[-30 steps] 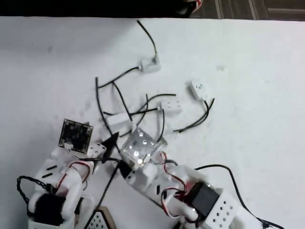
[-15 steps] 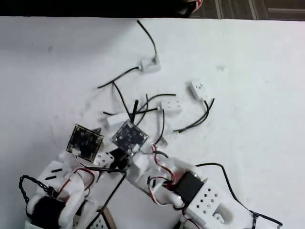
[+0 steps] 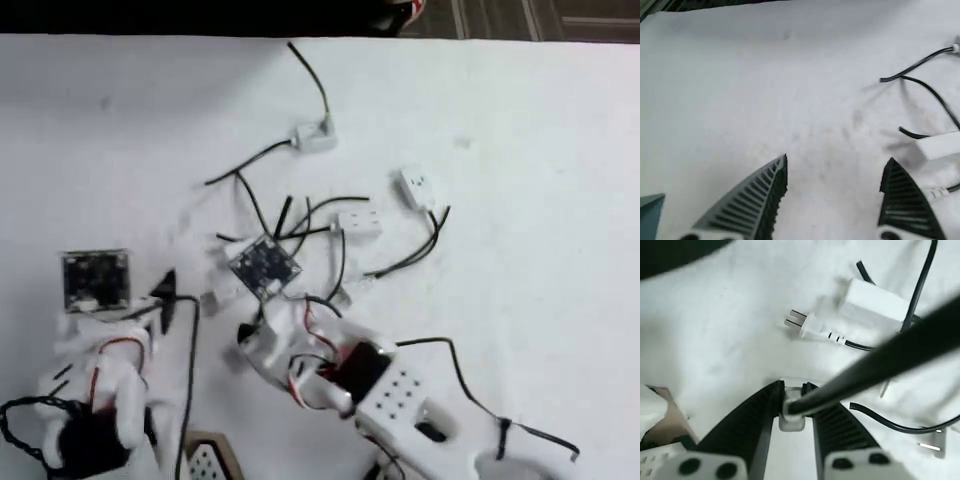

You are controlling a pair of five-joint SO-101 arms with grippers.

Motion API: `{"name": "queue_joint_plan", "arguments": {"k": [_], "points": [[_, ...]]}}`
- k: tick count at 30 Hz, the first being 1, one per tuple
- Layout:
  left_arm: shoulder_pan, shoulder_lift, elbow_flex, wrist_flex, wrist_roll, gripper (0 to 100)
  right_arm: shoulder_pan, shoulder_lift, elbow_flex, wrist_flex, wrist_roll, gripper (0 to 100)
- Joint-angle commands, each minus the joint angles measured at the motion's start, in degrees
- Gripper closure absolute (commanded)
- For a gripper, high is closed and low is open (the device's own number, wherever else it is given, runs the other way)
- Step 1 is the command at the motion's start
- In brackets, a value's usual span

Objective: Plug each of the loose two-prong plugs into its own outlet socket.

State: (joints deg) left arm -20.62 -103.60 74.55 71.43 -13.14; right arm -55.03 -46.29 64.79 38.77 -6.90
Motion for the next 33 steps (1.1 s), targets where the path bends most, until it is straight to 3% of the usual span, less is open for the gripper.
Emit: {"name": "queue_joint_plan", "arguments": {"k": [1, 16, 33], "points": [[-7.08, -0.13, 3.78, -5.36, -0.53, 70, -0.13, 4.88, -0.79, -5.05, -0.62, 98.1], [-7.69, -0.13, 6.15, -6.51, -0.35, 70, -3.82, 14.64, -0.44, -13.58, -0.62, 98.1], [-7.69, -0.13, 6.24, -6.42, -0.35, 70, -1.71, 17.80, -0.09, -13.14, -0.18, 98.1]]}}
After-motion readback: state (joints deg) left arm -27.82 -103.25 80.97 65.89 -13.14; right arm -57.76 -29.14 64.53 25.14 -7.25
